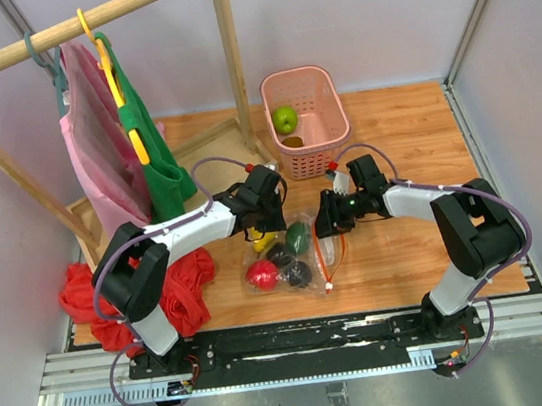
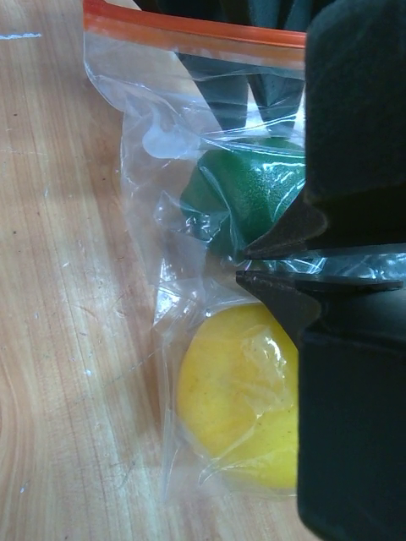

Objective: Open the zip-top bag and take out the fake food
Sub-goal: Pick up the fake fruit from the zipper food storage bag.

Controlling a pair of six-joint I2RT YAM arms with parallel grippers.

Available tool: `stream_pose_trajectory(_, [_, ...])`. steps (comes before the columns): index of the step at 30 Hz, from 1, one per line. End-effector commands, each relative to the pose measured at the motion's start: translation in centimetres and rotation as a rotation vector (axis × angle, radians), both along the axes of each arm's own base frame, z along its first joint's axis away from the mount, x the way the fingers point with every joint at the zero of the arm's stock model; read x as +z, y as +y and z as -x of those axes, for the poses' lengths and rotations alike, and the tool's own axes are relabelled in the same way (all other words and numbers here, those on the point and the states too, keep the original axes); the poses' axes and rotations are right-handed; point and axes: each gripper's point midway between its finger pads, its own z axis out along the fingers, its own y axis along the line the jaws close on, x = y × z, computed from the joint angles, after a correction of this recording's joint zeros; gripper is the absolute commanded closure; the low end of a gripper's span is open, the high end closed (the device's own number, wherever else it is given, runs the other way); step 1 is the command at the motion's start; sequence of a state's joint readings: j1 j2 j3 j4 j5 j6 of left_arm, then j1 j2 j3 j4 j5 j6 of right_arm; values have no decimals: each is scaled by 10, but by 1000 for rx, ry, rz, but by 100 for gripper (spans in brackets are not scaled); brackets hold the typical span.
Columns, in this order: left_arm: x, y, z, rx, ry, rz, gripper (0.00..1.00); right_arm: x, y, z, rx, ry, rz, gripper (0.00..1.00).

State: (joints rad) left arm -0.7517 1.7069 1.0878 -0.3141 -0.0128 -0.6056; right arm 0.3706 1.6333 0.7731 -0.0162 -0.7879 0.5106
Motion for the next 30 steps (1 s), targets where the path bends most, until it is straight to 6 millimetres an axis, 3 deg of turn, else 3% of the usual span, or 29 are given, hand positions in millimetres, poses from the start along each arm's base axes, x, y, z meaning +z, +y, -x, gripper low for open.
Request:
stream_pose_trajectory(1, [-6, -12, 14, -57, 33, 13, 84, 11, 9, -3, 14, -30, -53, 61])
stream_pose_trajectory(13, [-1, -36, 22, -109, 42, 49, 83, 8, 17, 4, 58, -20, -33, 46])
stream_pose_trajectory(20, [14, -35, 15, -76, 8, 56, 79, -2, 13, 11, 104, -61, 90, 37])
stream_pose_trajectory(30, [45, -20, 12, -46, -21, -1, 74, -11, -2, 8, 92, -126, 228, 43])
